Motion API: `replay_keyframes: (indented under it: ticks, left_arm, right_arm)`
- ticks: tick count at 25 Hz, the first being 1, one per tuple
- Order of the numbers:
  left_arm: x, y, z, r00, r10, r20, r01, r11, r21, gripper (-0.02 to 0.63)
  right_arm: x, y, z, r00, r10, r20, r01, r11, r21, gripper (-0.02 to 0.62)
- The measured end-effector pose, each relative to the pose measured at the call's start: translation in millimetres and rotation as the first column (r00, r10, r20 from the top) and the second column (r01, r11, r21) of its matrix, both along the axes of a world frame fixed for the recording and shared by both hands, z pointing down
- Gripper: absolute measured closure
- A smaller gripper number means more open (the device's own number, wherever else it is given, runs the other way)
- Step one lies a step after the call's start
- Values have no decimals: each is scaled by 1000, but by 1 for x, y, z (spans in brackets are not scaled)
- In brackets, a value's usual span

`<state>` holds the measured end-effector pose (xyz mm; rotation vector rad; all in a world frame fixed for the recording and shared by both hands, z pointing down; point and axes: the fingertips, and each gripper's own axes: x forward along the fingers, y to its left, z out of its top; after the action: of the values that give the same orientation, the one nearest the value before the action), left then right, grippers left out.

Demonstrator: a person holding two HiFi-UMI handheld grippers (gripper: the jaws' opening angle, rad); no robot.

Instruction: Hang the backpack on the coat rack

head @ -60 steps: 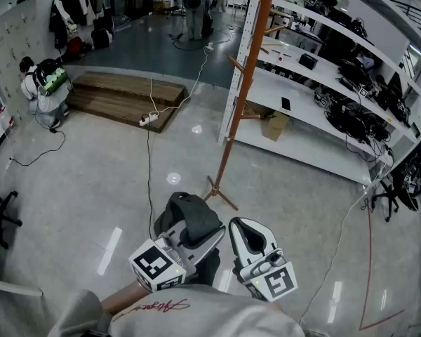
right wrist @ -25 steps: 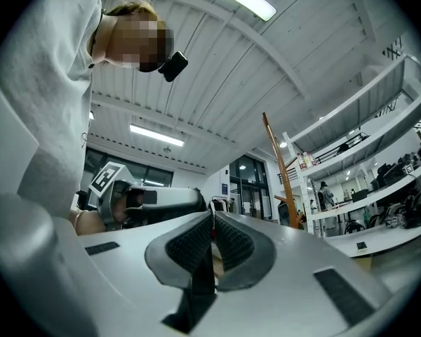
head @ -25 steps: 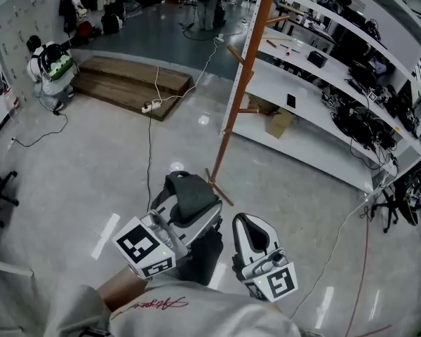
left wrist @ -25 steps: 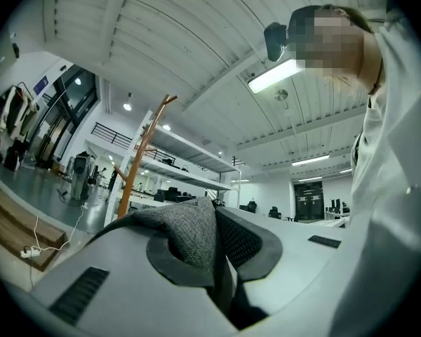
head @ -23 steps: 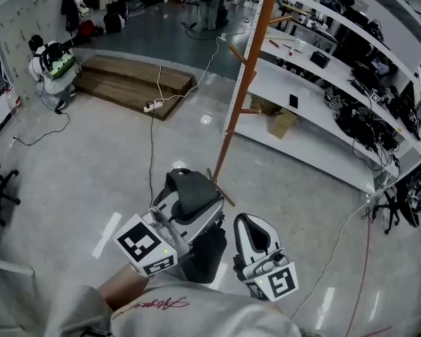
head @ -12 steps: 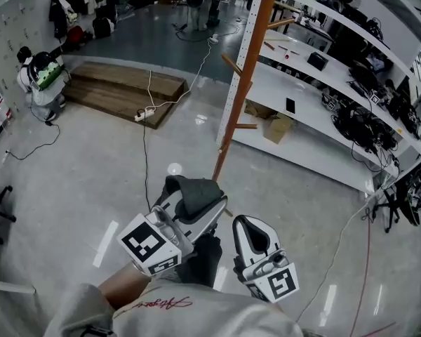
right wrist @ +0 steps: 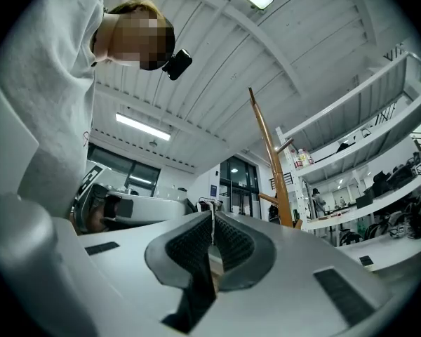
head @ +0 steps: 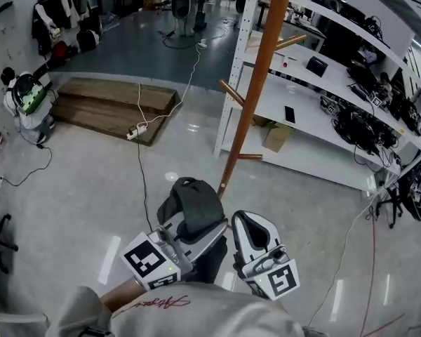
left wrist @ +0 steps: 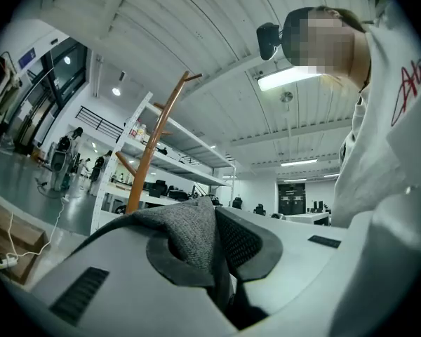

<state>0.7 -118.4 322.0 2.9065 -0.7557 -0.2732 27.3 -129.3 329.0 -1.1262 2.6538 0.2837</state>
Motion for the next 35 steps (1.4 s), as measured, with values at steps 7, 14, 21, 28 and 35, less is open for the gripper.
replay_keyframes:
  ticks: [7, 14, 21, 28, 35]
  left_arm:
    - [-7, -40, 3, 1000, 16, 19, -16, 1000, -11, 558]
    - [-29, -87, -9, 999, -37, 33, 38, 999, -15, 558]
    - [-57, -134, -45, 997, -64, 34, 62, 997, 53, 558]
    - [-54, -179, -67, 996, -14, 94, 4, 994, 105, 558]
    - [-67, -233, -79, 993, 34, 116, -42, 996, 75, 558]
  right_arm:
    - [-2, -33, 4, 1000, 29, -3, -29, 999, -33, 573]
    - [8, -56, 7, 1000, 8, -5, -8, 998, -57, 572]
    - [9, -72, 7, 999, -32, 3, 32, 998, -55, 572]
    - [19, -77, 10, 999, -39, 20, 40, 996, -74, 573]
    - [32, -89, 12, 1000, -15, 24, 16, 997, -81, 573]
